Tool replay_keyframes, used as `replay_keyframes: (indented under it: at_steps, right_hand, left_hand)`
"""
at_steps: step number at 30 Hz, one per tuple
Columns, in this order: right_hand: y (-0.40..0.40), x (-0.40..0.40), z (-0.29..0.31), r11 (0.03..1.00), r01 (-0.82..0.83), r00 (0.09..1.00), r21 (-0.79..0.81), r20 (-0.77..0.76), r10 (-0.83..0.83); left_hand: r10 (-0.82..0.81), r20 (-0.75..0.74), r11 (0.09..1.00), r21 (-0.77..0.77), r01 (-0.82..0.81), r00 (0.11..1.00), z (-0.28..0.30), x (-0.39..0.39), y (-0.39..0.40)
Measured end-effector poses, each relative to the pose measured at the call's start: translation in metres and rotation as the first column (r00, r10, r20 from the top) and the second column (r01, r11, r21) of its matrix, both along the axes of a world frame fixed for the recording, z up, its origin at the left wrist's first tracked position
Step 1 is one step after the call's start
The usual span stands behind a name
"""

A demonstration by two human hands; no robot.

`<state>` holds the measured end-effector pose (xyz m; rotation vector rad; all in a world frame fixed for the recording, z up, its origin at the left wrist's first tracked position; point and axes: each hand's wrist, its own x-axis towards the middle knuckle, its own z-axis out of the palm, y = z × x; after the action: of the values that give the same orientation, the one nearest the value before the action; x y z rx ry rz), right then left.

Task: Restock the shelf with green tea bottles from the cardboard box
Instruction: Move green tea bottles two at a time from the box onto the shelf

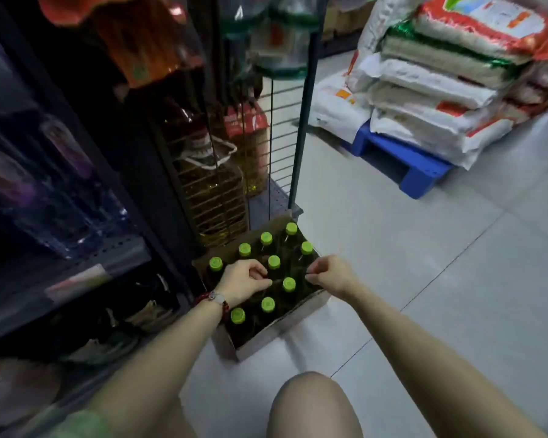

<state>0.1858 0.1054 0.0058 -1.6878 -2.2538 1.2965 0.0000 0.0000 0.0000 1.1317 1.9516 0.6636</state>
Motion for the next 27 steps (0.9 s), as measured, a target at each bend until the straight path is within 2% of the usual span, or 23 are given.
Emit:
replay_keyframes:
  at_steps: [7, 13, 20, 27]
  right_hand:
    - [-0.025, -0.006, -0.064, 0.998, 0.024, 0.998, 0.052, -0.051, -0.021]
    - [-0.039, -0.011, -0.087, 0.976, 0.101, 0.976, 0.194, -0.211, -0.059]
    - [-0.031, -0.024, -0.108, 0.966, 0.123, 0.962, 0.227, -0.267, -0.06]
    - [-0.018, -0.021, -0.117, 0.973, 0.099, 0.946, 0.209, -0.323, -0.027]
  left_hand:
    - [0.126, 0.12, 0.992, 0.011, -0.128, 0.985, -0.06, 0.022, -0.019]
    - [0.237, 0.04, 0.963, 0.125, -0.24, 0.971, -0.083, 0.047, -0.033]
    - [0.336, 0.045, 0.912, 0.236, -0.336, 0.941, -0.107, 0.064, -0.032]
    - [0.478, 0.021, 0.816, 0.358, -0.453, 0.878, -0.117, 0.073, -0.015]
